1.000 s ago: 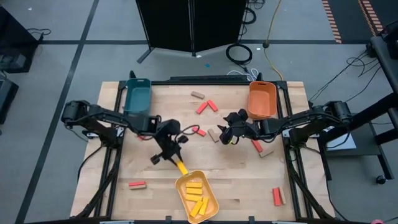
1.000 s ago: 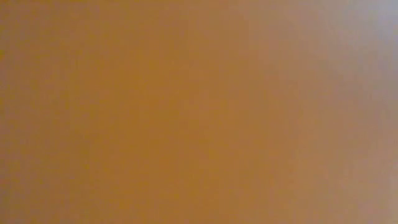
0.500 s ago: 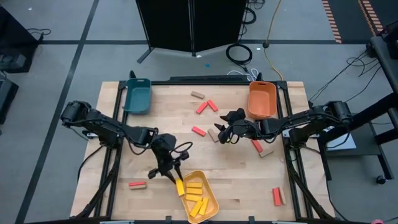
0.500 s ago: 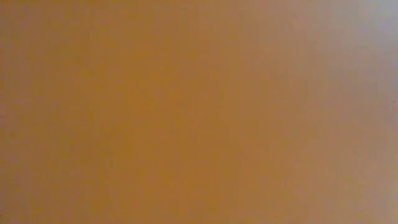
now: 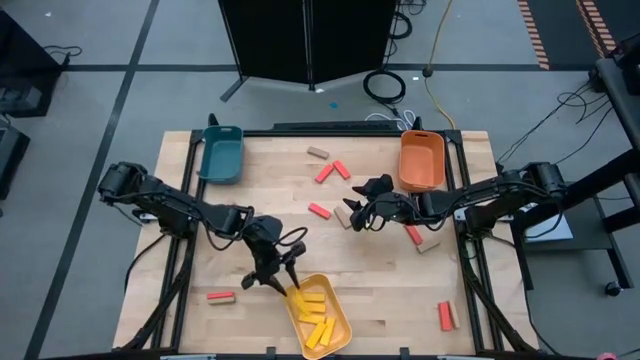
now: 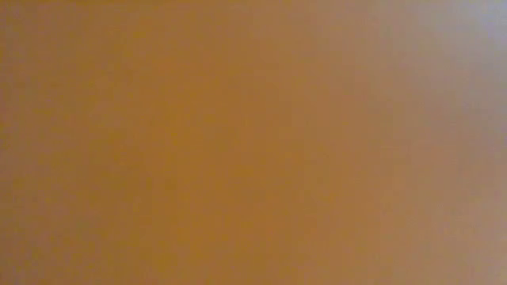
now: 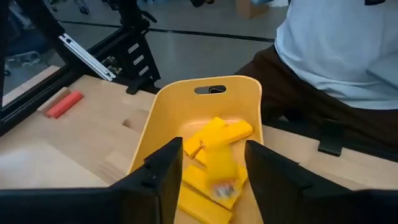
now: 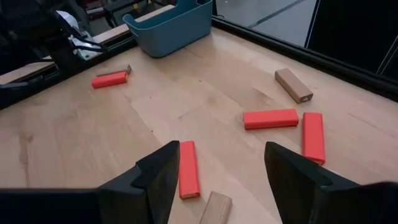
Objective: Sort blocks
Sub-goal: Put the yellow block into the yellow bin, then put the red block into the orange bin
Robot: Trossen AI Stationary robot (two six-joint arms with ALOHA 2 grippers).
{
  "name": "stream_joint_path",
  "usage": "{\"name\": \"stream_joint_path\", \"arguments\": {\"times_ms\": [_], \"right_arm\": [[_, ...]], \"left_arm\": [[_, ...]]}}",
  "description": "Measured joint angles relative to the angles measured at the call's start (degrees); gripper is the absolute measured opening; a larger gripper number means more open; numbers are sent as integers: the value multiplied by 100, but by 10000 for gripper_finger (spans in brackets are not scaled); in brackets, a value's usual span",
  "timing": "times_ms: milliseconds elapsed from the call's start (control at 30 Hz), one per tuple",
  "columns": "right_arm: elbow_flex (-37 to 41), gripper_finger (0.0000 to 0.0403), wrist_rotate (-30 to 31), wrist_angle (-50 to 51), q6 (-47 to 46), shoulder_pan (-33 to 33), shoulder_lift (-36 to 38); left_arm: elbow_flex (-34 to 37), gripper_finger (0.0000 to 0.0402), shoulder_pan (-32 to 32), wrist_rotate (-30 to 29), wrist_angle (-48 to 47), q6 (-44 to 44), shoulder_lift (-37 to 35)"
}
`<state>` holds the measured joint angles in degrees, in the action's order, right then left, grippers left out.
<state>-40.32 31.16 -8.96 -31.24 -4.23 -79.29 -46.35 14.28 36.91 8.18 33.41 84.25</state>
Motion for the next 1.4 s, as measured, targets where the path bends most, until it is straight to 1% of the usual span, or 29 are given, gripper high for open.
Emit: {"name": "stream_joint_path", "arguments": {"times_ms": [133,233,400,500,567,667,767,833,933,1067,1200,1300,1367,1400], "right_arm": [[0,201,0,9,-152,-6,0],[0,201,1,14,-234,-56,0],[0,201,-2,34,-143,-155,0],[0,201,1,37,-106,-151,0],[0,201,2,38,-103,-147,0],[0,201,2,40,-106,-149,0],[0,201,-9,35,-111,-153,0],[0,201,-121,25,-158,-151,0],[0,201,-151,24,-152,-183,0],[0,201,-153,25,-38,-214,0],[0,201,-153,33,74,-214,0],[0,201,-208,62,62,-214,0],[0,201,-509,60,70,-212,0],[0,201,-669,62,85,-212,0]], "left_arm": [[0,189,-42,-12,-136,-8,0],[0,190,-206,-205,-506,-142,-120],[0,191,-692,-675,-1357,-150,-611],[0,191,-1096,-1165,-1648,-103,-997],[0,191,-1432,-1333,-1855,-20,-1208],[125,191,-2011,-1198,-1887,13,-1496],[331,191,-2594,-668,-1885,-10,-1616],[517,191,-2899,-340,-1876,-101,-1671],[729,191,-3203,-294,-1623,-362,-1672],[1042,191,-3453,-473,-1010,-646,-1672],[1154,191,-3571,-587,-829,-926,-1665],[1154,191,-3487,-336,-875,-1062,-1670],[1154,191,-3385,-137,-987,-1062,-1668],[1154,191,-3331,-141,-985,-1060,-1668]]}}
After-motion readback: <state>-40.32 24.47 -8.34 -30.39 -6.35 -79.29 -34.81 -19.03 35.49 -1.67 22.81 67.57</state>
